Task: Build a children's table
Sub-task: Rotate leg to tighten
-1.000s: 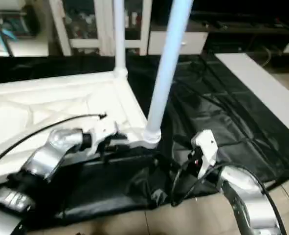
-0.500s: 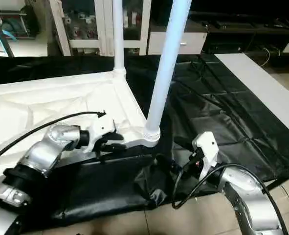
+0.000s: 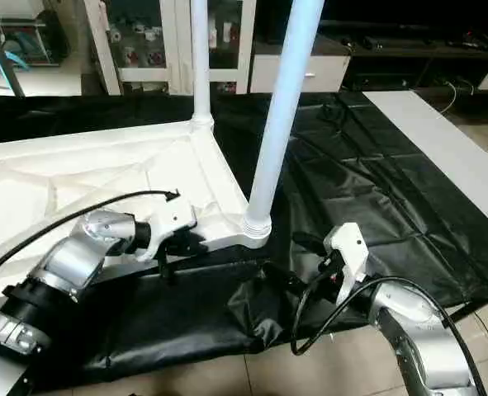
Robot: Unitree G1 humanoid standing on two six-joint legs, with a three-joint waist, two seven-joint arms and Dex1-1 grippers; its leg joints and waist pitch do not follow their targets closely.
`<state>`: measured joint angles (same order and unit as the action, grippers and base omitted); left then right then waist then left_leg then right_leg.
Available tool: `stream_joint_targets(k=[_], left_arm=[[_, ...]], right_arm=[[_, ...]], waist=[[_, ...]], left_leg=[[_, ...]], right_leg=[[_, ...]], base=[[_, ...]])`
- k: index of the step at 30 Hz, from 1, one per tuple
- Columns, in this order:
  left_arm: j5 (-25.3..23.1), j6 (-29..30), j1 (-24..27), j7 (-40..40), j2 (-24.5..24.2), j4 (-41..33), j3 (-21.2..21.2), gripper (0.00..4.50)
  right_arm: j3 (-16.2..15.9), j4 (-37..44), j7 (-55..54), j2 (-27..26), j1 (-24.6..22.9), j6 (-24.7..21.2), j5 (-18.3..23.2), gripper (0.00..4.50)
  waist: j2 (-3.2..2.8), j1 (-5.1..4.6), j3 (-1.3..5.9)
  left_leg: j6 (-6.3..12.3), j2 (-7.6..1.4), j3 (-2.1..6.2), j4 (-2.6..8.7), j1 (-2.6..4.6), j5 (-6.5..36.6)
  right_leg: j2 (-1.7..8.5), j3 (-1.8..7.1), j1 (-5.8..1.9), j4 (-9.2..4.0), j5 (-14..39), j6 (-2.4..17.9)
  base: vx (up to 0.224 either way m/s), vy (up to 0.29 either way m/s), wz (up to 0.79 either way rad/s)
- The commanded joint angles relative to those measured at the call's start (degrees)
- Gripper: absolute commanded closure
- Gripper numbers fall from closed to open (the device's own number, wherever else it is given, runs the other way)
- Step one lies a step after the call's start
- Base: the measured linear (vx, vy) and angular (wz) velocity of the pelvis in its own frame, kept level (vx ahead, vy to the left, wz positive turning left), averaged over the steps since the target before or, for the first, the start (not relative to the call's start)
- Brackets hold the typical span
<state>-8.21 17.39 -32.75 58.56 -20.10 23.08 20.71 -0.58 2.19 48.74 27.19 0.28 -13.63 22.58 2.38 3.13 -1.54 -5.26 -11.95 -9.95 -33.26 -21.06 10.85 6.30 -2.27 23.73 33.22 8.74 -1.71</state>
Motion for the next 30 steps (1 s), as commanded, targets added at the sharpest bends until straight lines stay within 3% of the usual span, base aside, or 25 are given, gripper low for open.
stream_joint_targets(k=[1, 3, 7, 12, 13, 15, 16, 18, 19, 21, 24, 25, 27, 30], left_arm=[[-1.09, 1.32, 1.85, 0.65, -0.26, 1.21, 2.44, 4.35], [-1.52, 1.68, 1.93, 0.38, -0.35, 1.0, 2.88, 4.46], [-2.4, 0.89, 1.94, 1.05, -1.01, 0.74, 4.22, 4.46], [-1.78, 0.03, 2.29, 2.24, -1.01, 0.65, 4.35, 4.46], [-1.29, -0.55, 2.56, 2.67, -1.04, 0.41, 4.19, 4.46], [0.31, -1.34, 3.55, 4.36, -1.28, -1.15, 3.83, 4.46], [1.54, -2.13, 4.26, 5.98, -1.69, -2.54, 3.73, 4.46], [3.1, -2.88, 5.32, 8.31, -2.72, -5.0, 3.71, 4.46], [3.98, -3.51, 5.84, 10.0, -3.63, -6.63, 3.82, 4.46], [4.94, -3.83, 6.1, 11.7, -3.98, -7.62, 3.96, 4.46], [5.45, -4.45, 5.96, 12.99, -3.98, -7.97, 4.3, 4.46], [6.05, -5.07, 5.85, 14.09, -3.77, -8.36, 4.59, 4.46], [6.37, -5.37, 5.7, 14.8, -3.55, -8.54, 4.86, 4.46], [6.16, -5.97, 5.18, 16.22, -3.73, -8.74, 5.8, 4.46]], right_arm=[[-0.31, 1.66, 0.38, 0.57, 0.73, -0.46, 0.16, 0.16], [-0.29, 1.49, 0.52, 0.6, 0.93, -0.43, 0.09, 0.16], [-0.31, 1.09, 0.77, 0.59, 1.51, -0.33, -0.08, 0.16], [1.28, -0.61, -0.91, -0.47, 3.03, 0.65, 0.0, 0.16], [2.2, -1.12, -1.71, -1.08, 3.61, 0.2, 0.82, 0.16], [4.47, -2.15, -2.28, -1.97, 4.76, -1.22, 3.59, 0.16], [5.87, -3.0, -2.03, -1.91, 5.43, -2.21, 5.25, 0.16], [7.11, -4.12, 1.01, 0.29, 5.68, -3.56, 6.95, 0.16], [7.0, -4.79, 5.33, 3.74, 5.34, -4.25, 7.08, 0.16], [6.39, -5.81, 9.29, 7.02, 5.36, -4.01, 6.27, 0.16], [5.85, -6.98, 11.13, 8.32, 6.2, -3.19, 5.38, 0.16], [4.67, -7.04, 13.45, 9.1, 7.08, -3.42, 5.24, 0.16], [3.29, -6.73, 15.63, 9.72, 7.73, -4.06, 5.45, 0.16], [-1.28, -6.79, 20.11, 11.1, 9.86, -2.99, 3.79, 0.16]], waist=[[0.2, -0.04, 2.77], [0.45, -0.07, 2.77], [0.31, -0.06, 2.72], [0.56, -0.1, 2.82], [0.5, -0.07, 2.86], [0.92, -0.09, 2.93], [0.8, 0.0, 2.97], [1.05, 0.09, 2.96], [1.27, 0.34, 2.94], [0.99, 0.61, 2.78], [1.39, 0.6, 2.71], [1.54, 0.52, 2.75], [1.59, 0.55, 2.71], [1.67, 0.72, 2.68]], left_leg=[[3.04, -0.66, -0.43, 4.17, 0.12, 14.91], [2.91, -0.64, -0.45, 4.18, 0.08, 14.99], [2.8, -0.64, -0.39, 4.24, 0.08, 15.44], [2.9, -0.62, -0.46, 4.17, 0.05, 14.23], [2.88, -0.62, -0.46, 4.16, 0.09, 14.13], [3.05, -0.64, -0.47, 4.17, 0.09, 13.7], [3.04, -0.69, -0.44, 4.17, 0.17, 13.55], [3.68, -0.7, -0.52, 4.13, 0.17, 12.57], [4.26, -0.79, -0.67, 3.91, 0.36, 12.14], [4.79, -0.82, -0.83, 3.87, 0.38, 12.02], [4.83, -0.74, -0.89, 3.86, 0.15, 12.35], [4.37, -0.73, -0.74, 3.9, 0.09, 13.33], [4.3, -0.82, -0.77, 3.86, 0.32, 13.62], [4.29, -0.97, -0.8, 3.89, 0.43, 13.57]], right_leg=[[0.65, 0.87, -2.58, -3.47, 15.22, 10.44], [0.66, 0.86, -2.56, -3.55, 16.12, 10.0], [0.68, 0.86, -2.46, -3.69, 17.2, 9.47], [0.68, 0.87, -2.45, -3.47, 15.72, 9.73], [0.67, 0.88, -2.44, -3.45, 15.65, 9.76], [0.74, 0.85, -2.47, -3.36, 15.33, 9.99], [0.79, 0.86, -2.48, -3.26, 15.03, 10.23], [0.76, 0.88, -2.52, -3.09, 14.06, 10.81], [0.64, 0.85, -2.52, -2.98, 13.35, 11.19], [0.69, 0.96, -2.44, -3.01, 13.27, 11.53], [0.78, 0.94, -2.47, -3.19, 15.01, 10.87], [0.91, 0.82, -2.45, -3.34, 17.89, 10.06], [0.87, 0.9, -2.21, -3.45, 18.39, 9.83], [0.9, 0.97, -2.1, -3.41, 18.35, 9.92]], base=[[0.0, 0.0, 0.0], [0.0, 0.0, 0.0], [0.0, 0.0, 0.0], [0.0, 0.0, 0.0], [0.0, 0.0, 0.0], [0.0, 0.0, 0.0], [0.0, 0.0, 0.0], [0.0, 0.0, 0.0], [0.0, 0.0, 0.0], [0.0, 0.0, 0.0], [0.0, 0.0, 0.0], [0.0, 0.0, 0.0], [0.0, 0.0, 0.0], [0.0, 0.0, 0.0]])
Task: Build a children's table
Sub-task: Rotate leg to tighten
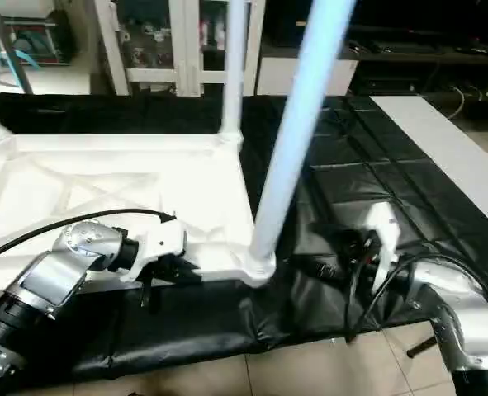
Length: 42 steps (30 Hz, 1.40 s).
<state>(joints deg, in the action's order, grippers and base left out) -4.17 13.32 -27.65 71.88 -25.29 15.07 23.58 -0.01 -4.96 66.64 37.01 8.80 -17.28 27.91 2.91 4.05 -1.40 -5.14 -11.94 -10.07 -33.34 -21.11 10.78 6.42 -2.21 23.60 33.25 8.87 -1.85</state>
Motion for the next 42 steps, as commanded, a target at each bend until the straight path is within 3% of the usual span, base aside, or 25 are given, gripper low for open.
stream_joint_targets(k=[1, 8, 14, 24, 35, 42], left_arm=[[2.14, -2.05, -0.01, 3.03, 1.47, -0.66, 2.97, 4.46], [1.93, -2.92, -1.31, 3.62, 2.32, 1.26, 3.0, 4.46], [1.4, -3.37, -1.55, 2.84, 2.58, 2.26, 2.91, 4.46], [0.74, -4.75, -3.34, 2.02, 3.08, 5.26, 2.61, 4.5], [0.53, -5.74, -3.76, 2.24, 2.83, 6.8, 2.68, 4.5], [0.32, -5.93, -3.98, 2.68, 2.48, 7.5, 2.62, 4.5]], right_arm=[[-2.28, 0.14, 2.57, 1.35, 1.63, 0.96, -1.85, 0.16], [-7.59, -9.98, 5.28, -1.16, 9.35, 8.03, -9.52, 0.16], [-10.38, -12.98, 8.56, -2.19, 12.07, 8.91, -10.1, 0.16], [-12.73, -19.87, 11.64, -5.05, 14.74, 13.86, -12.82, 1.21], [-13.34, -23.13, 14.6, -6.12, 16.02, 15.31, -13.49, 2.19], [-14.04, -25.23, 16.03, -6.47, 16.2, 16.39, -14.27, 2.46]], waist=[[1.18, -0.24, 2.53], [1.52, 0.54, 2.61], [1.95, 0.79, 2.62], [1.73, 0.58, 2.4], [1.74, 0.61, 2.45], [1.63, 0.62, 2.38]], left_leg=[[4.06, -1.0, -0.59, 4.02, 0.32, 13.46], [3.12, -0.95, -0.77, 3.84, 0.6, 13.24], [3.95, -0.91, -0.74, 3.75, 0.34, 12.38], [1.93, -0.91, -0.46, 3.98, 0.44, 17.95], [2.32, -0.95, -0.44, 4.03, 0.26, 17.02], [2.11, -0.97, -0.41, 4.11, 0.35, 18.17]], right_leg=[[0.74, 0.85, -2.07, -3.31, 18.25, 10.08], [0.78, 0.93, -1.84, -3.06, 16.82, 10.62], [0.88, 0.89, -2.14, -2.82, 15.94, 10.96], [1.08, 0.88, -1.66, -3.45, 23.33, 9.36], [0.98, 0.85, -1.84, -3.12, 20.55, 10.46], [1.01, 0.83, -1.77, -3.25, 21.57, 10.52]], base=[[0.0, 0.0, 0.0], [0.0, 0.0, 0.0], [0.0, 0.0, 0.0], [0.0, 0.0, 0.0], [0.0, 0.0, 0.0], [0.0, 0.0, 0.0]])
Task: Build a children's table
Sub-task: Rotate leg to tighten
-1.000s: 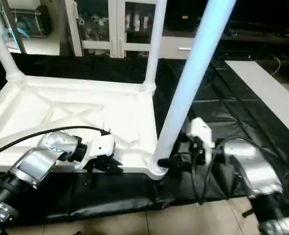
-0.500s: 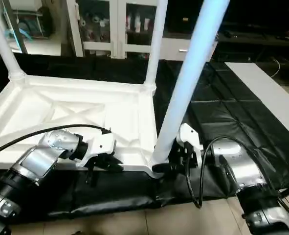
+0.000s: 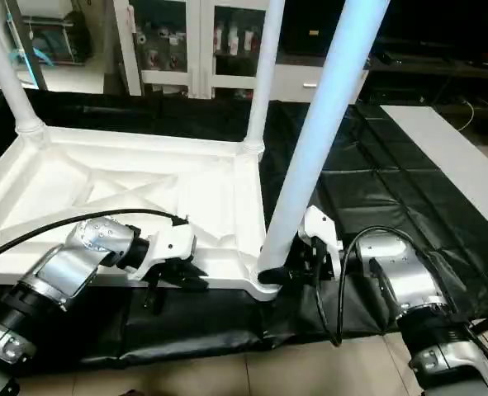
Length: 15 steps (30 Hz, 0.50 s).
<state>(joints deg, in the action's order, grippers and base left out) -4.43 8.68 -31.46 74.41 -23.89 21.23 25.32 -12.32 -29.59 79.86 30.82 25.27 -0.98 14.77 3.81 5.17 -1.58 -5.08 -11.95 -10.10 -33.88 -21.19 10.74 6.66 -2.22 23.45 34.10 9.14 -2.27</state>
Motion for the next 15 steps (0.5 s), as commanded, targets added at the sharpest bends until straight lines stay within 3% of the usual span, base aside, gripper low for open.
stream_joint_targets(k=[1, 10, 15], left_arm=[[0.58, -1.29, -0.17, 0.15, 1.09, 1.34, 0.88, 4.5], [0.3, -1.49, -0.52, -0.17, 0.84, 2.17, 0.53, 4.5], [0.78, 4.3, -1.19, -7.35, 4.13, 3.07, -2.69, 4.5]], right_arm=[[-1.72, -0.6, 2.81, -0.28, -0.27, 0.09, -1.14, 2.48], [-1.49, -1.51, 2.38, -0.63, -0.35, 0.46, -1.52, 2.51], [1.61, -8.63, -15.67, -4.9, 1.61, -0.22, -5.82, 2.52]], waist=[[0.75, -0.5, 2.52], [0.72, -0.54, 2.45], [0.64, -1.51, 2.18]], left_leg=[[1.97, -0.96, -0.36, 4.69, 0.43, 18.43], [1.67, -0.97, -0.27, 4.8, 0.45, 19.56], [-0.47, -0.74, 0.15, 5.06, 0.45, 22.86]], right_leg=[[0.77, 0.85, -1.61, -4.13, 21.57, 10.82], [0.82, 0.83, -1.51, -4.3, 22.92, 10.43], [0.92, 0.58, -1.16, -4.9, 29.53, 8.42]], base=[[0.0, 0.0, 0.0], [0.0, 0.0, 0.0], [0.0, 0.0, 0.0]])
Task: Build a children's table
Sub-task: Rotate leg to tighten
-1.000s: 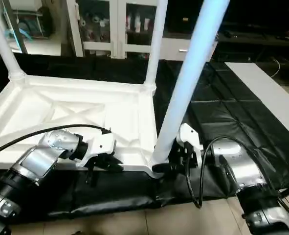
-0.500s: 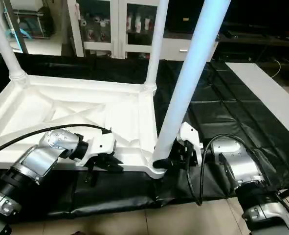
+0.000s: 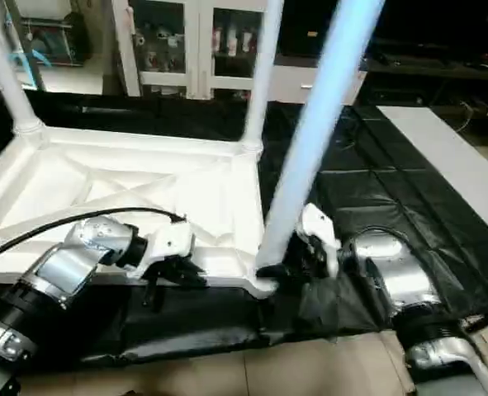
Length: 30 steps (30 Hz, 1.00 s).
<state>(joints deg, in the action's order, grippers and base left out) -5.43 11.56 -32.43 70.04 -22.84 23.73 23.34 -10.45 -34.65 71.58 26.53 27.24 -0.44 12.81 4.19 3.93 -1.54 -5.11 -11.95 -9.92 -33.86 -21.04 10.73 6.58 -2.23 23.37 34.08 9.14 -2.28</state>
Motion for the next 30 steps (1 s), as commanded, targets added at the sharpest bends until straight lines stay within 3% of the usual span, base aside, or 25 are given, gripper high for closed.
stream_joint_targets(k=[1, 2, 5, 7, 9, 11, 12, 14, 15, 16, 17, 23, 24, 25, 27, 28, 29, 30], left_arm=[[1.84, 2.4, -0.69, -5.12, 4.26, 1.16, -1.51, 4.5], [1.79, 3.12, -1.2, -7.15, 5.39, 1.83, -2.16, 4.5], [1.79, 5.31, -3.02, -13.44, 8.78, 3.93, -4.29, 4.5], [1.48, 6.26, -3.96, -16.18, 10.07, 4.87, -4.97, 4.5], [1.15, 7.69, -5.05, -18.96, 11.45, 6.0, -5.63, 4.5], [-1.14, 9.39, -8.89, -29.35, 16.24, 11.08, -7.41, 4.5], [-1.51, 9.03, -9.55, -31.11, 17.01, 12.06, -7.65, 4.5], [-1.9, 7.55, -11.21, -35.58, 18.92, 14.72, -8.5, 4.5], [-2.21, 6.73, -11.98, -37.3, 19.59, 15.95, -8.59, 4.5], [-3.01, 5.22, -13.21, -40.18, 20.27, 17.66, -8.7, 4.5], [-3.27, 4.73, -13.52, -40.88, 20.23, 17.94, -8.66, 4.5], [-3.86, 4.08, -13.43, -40.19, 19.12, 17.52, -8.89, 4.5], [-4.06, 3.5, -12.96, -39.04, 18.08, 17.4, -8.36, 4.5], [-3.97, 3.12, -12.74, -38.34, 17.7, 17.27, -8.19, 4.5], [-3.78, 2.47, -11.96, -36.23, 16.54, 16.56, -7.65, 4.5], [-3.9, 1.52, -11.02, -33.62, 15.24, 15.49, -6.65, 4.5], [-3.99, 0.87, -10.59, -32.26, 14.64, 14.98, -6.09, 4.5], [-3.9, 1.07, -9.79, -31.0, 13.89, 13.96, -5.84, 4.5]], right_arm=[[0.38, -4.71, -11.41, -1.77, -0.11, -1.34, -4.41, 2.52], [1.1, -5.67, -15.0, -2.98, 0.13, -1.8, -4.65, 2.52], [3.46, -7.03, -24.78, -7.0, 0.88, -4.46, -4.68, 2.53], [3.91, -7.86, -28.79, -8.4, 1.46, -4.68, -5.41, 2.53], [4.35, -9.29, -34.29, -10.05, 2.35, -4.41, -6.53, 2.54], [6.27, -14.62, -51.06, -16.71, 5.88, -3.66, -7.86, 2.54], [6.54, -15.36, -52.93, -18.05, 6.48, -3.68, -7.66, 2.54], [6.67, -17.2, -56.91, -21.51, 8.15, -3.53, -7.56, 2.54], [6.32, -18.35, -58.19, -23.25, 9.19, -3.13, -7.82, 2.54], [6.27, -20.41, -59.98, -25.99, 11.23, -2.27, -8.1, 2.54], [6.51, -21.13, -59.93, -26.81, 12.06, -1.99, -7.69, 2.54], [7.97, -22.5, -58.66, -28.1, 13.36, 1.14, -7.12, 2.54], [8.96, -20.78, -52.51, -27.91, 12.41, 1.83, -4.53, 2.54], [9.36, -19.69, -51.07, -27.68, 11.87, 1.92, -3.68, 2.2], [10.11, -15.94, -47.21, -26.7, 10.08, 1.42, -1.39, 1.85], [10.13, -12.16, -44.51, -25.46, 8.3, 0.73, -0.04, 1.83], [10.13, -10.7, -43.59, -24.9, 7.6, 0.56, 0.31, 1.76], [9.96, -8.29, -42.03, -23.76, 6.39, -0.3, 0.99, 1.63]], waist=[[0.27, -0.53, 2.05], [0.23, -1.41, 2.07], [0.15, -2.48, 2.2], [0.01, -2.68, 2.31], [-0.09, -2.9, 2.21], [-0.32, -3.46, 2.34], [-0.19, -3.64, 2.46], [-0.55, -3.53, 2.91], [-0.41, -3.47, 2.8], [-0.07, -3.37, 2.76], [-0.28, -3.1, 2.9], [-0.6, -2.45, 3.09], [-0.58, -2.22, 3.13], [-0.88, -1.99, 3.17], [-0.69, -1.92, 3.23], [-1.1, -1.84, 3.16], [-0.91, -2.25, 3.19], [-1.39, -2.3, 3.27]], left_leg=[[-0.81, -0.69, 0.08, 5.09, 0.34, 23.63], [-1.63, -0.5, 0.38, 5.04, 0.42, 25.35], [-1.47, -0.31, 0.71, 5.11, 0.17, 26.05], [-1.05, -0.42, 0.81, 5.22, 0.1, 26.16], [-1.24, -0.32, 0.64, 5.24, 0.15, 26.2], [-2.24, -0.14, 0.68, 5.15, 0.4, 26.57], [-2.29, -0.05, 0.69, 5.07, 0.32, 26.49], [-1.85, -0.16, 0.41, 4.9, 0.35, 24.64], [-1.47, -0.17, 0.21, 4.87, 0.44, 24.24], [-0.16, -0.03, -0.21, 4.8, 0.01, 22.57], [0.25, -0.08, -0.17, 4.86, -0.11, 21.27], [1.62, -0.35, -0.58, 4.67, -0.37, 15.12], [2.01, -0.35, -0.68, 4.59, -0.25, 14.11], [2.54, -0.4, -0.72, 4.57, -0.18, 13.82], [3.11, -0.38, -0.76, 4.5, -0.33, 12.35], [4.18, -0.42, -0.65, 4.64, -0.53, 11.75], [4.39, -0.39, -0.38, 4.85, -1.27, 11.4], [4.07, -0.37, -0.23, 4.85, -1.3, 11.05]], right_leg=[[0.95, 0.52, -0.95, -5.11, 30.69, 7.95], [0.88, 0.25, -0.87, -5.45, 33.2, 6.82], [0.86, -0.09, -1.04, -5.82, 33.98, 6.1], [0.92, -0.24, -1.22, -5.94, 33.13, 6.25], [0.72, -0.15, -0.82, -6.0, 32.14, 6.58], [0.67, -0.2, -0.47, -6.04, 31.75, 6.9], [0.71, -0.26, -0.61, -6.0, 31.57, 6.88], [0.64, 0.07, -0.54, -5.62, 26.43, 7.93], [0.47, 0.14, -0.39, -5.65, 24.77, 8.4], [0.4, 0.31, -0.62, -5.35, 22.01, 9.4], [0.56, 0.26, -1.02, -5.11, 21.58, 9.45], [0.59, 0.48, -1.58, -4.27, 14.02, 10.93], [0.59, 0.51, -1.6, -4.18, 13.1, 11.13], [0.6, 0.57, -1.7, -4.1, 12.13, 11.38], [0.51, 0.57, -1.95, -3.87, 10.21, 11.78], [0.49, 0.5, -2.29, -3.76, 8.46, 12.1], [0.45, 0.33, -2.8, -3.63, 8.98, 11.77], [0.59, 0.28, -2.92, -3.52, 9.14, 11.83]], base=[[0.0, 0.0, 0.0], [0.0, 0.0, 0.0], [0.0, 0.0, 0.0], [0.0, 0.0, 0.0], [0.0, 0.0, 0.0], [0.0, 0.0, 0.0], [0.0, 0.0, 0.0], [0.0, 0.0, 0.0], [0.0, 0.0, 0.0], [0.0, 0.0, 0.0], [0.0, 0.0, 0.0], [0.0, 0.0, 0.0], [0.0, 0.0, 0.0], [0.0, 0.0, 0.0], [0.0, 0.0, 0.0], [0.0, 0.0, 0.0], [0.0, 0.0, 0.0], [0.0, 0.0, 0.0]])
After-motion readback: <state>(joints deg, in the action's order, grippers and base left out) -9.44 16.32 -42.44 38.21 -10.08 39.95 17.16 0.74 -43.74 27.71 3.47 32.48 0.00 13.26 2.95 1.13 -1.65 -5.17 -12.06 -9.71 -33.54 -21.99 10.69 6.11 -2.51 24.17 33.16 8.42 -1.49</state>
